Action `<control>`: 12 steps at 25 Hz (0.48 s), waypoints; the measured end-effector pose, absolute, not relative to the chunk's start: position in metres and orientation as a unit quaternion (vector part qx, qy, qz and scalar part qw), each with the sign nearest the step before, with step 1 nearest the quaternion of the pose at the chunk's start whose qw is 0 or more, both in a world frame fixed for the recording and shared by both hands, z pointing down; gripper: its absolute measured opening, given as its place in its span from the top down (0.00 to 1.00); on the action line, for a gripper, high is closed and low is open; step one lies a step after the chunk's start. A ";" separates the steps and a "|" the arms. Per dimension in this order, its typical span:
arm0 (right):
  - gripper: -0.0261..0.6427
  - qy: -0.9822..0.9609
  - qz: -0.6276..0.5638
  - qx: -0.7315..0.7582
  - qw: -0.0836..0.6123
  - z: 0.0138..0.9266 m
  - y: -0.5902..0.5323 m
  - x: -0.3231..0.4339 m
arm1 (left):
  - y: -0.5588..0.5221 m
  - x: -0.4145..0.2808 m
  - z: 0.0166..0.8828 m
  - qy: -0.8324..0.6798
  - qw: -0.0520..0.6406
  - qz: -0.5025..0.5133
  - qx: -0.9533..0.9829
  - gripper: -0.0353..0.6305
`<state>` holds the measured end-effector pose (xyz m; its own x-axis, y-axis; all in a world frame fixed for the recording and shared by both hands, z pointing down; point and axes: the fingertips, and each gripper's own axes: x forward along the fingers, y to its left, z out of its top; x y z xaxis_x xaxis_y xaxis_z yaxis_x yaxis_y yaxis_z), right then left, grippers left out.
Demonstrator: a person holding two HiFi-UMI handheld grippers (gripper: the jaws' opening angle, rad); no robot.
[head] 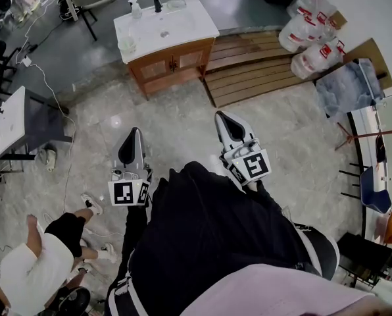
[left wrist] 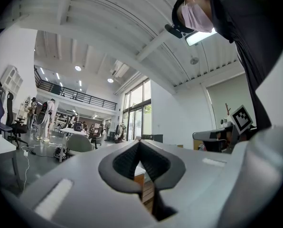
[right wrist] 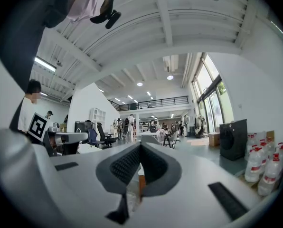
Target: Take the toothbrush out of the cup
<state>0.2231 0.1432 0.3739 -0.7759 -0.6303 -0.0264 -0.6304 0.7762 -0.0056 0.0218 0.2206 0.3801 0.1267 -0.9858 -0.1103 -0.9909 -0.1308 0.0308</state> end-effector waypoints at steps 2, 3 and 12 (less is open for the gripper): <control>0.96 0.943 -0.003 -0.332 0.015 0.375 0.144 0.223 | 0.222 0.022 0.381 0.659 0.025 0.051 -0.750 0.93; 0.96 0.944 -0.006 -0.330 0.017 0.375 0.145 0.223 | 0.222 0.022 0.382 0.659 0.025 0.052 -0.750 0.93; 0.96 0.944 -0.001 -0.331 0.015 0.373 0.147 0.227 | 0.223 0.028 0.378 0.658 0.029 0.053 -0.751 0.93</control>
<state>0.2267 0.1468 0.3735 -0.7810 -0.6240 -0.0282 -0.6239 0.7814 -0.0110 0.0279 0.2230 0.3780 0.1289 -0.9847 -0.1175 -0.9908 -0.1329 0.0267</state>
